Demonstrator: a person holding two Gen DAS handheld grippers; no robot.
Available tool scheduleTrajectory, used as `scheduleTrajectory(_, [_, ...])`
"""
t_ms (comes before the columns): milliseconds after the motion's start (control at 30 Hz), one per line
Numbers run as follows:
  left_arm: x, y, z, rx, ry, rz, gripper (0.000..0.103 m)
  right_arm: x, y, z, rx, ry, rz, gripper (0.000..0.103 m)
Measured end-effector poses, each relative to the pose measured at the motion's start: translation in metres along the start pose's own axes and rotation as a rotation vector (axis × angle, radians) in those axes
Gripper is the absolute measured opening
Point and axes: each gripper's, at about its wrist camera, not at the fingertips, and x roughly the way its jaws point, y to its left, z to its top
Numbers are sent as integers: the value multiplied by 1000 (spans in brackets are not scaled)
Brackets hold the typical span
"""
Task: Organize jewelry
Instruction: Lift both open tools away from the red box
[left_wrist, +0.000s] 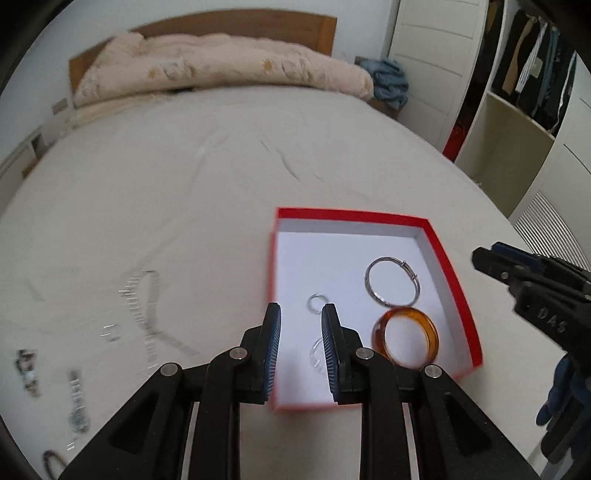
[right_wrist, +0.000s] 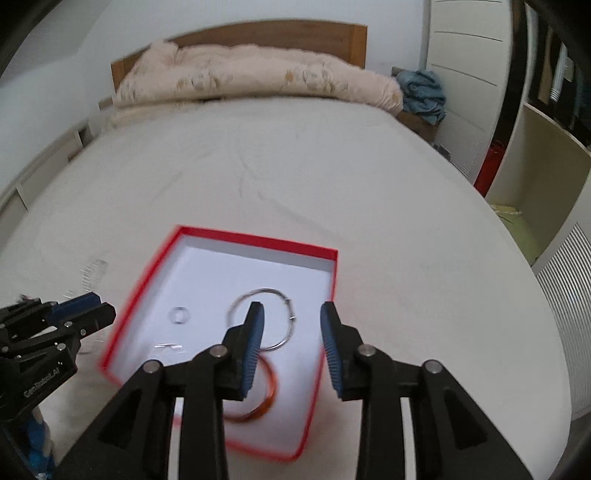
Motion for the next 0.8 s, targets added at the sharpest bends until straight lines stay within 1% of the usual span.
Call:
scheduleTrajectory(33, [-14,4,-4,2,-3,9,28,-12,3,0,10,-14,14,31])
scheduleTrajectory(67, [-33,11,-11,-1,-6,24,32,-21,6,2,17,-23,22,35])
scheduleTrajectory(100, [-42,14,-14,-4,-10,34,33,-33,11,0,25,-34,32,38])
scheduleTrajectory(133, [-61,21,-22,-7,-18,53,33,-49,19,-5,35,-49,51,39])
scheduleTrajectory(233, [-99,36,-32,-14,-38,89,36,-84,40,-16,48,-67,100,41])
scheduleTrajectory(267, [-118,44,-41,-16,-50,102,38,-93,46,-18,46,-70,110,42])
scheduleTrajectory(333, [-139,52,-48,-17,-64,129,43,-116,62,-28,39,-76,133,43])
scheduleTrajectory(367, [-158,60,-58,-18,-78,149,44,-129,70,-34,34,-80,139,45])
scheduleTrajectory(400, [-168,65,-64,-19,-85,163,44,-142,78,-39,30,-86,145,46])
scheduleTrajectory(433, [-177,70,-70,-21,-91,175,47,-154,85,-44,29,-93,154,46])
scheduleTrajectory(467, [-194,78,-81,-27,-100,192,50,-164,91,-49,33,-98,163,46])
scheduleTrajectory(633, [-250,108,-121,-64,-130,244,54,-206,119,-74,36,-102,193,46])
scheduleTrajectory(667, [-264,117,-131,-80,-137,255,55,-215,127,-80,25,-103,195,46])
scheduleTrajectory(800, [-297,138,-161,-135,-160,287,58,-244,153,-101,-23,-112,211,46])
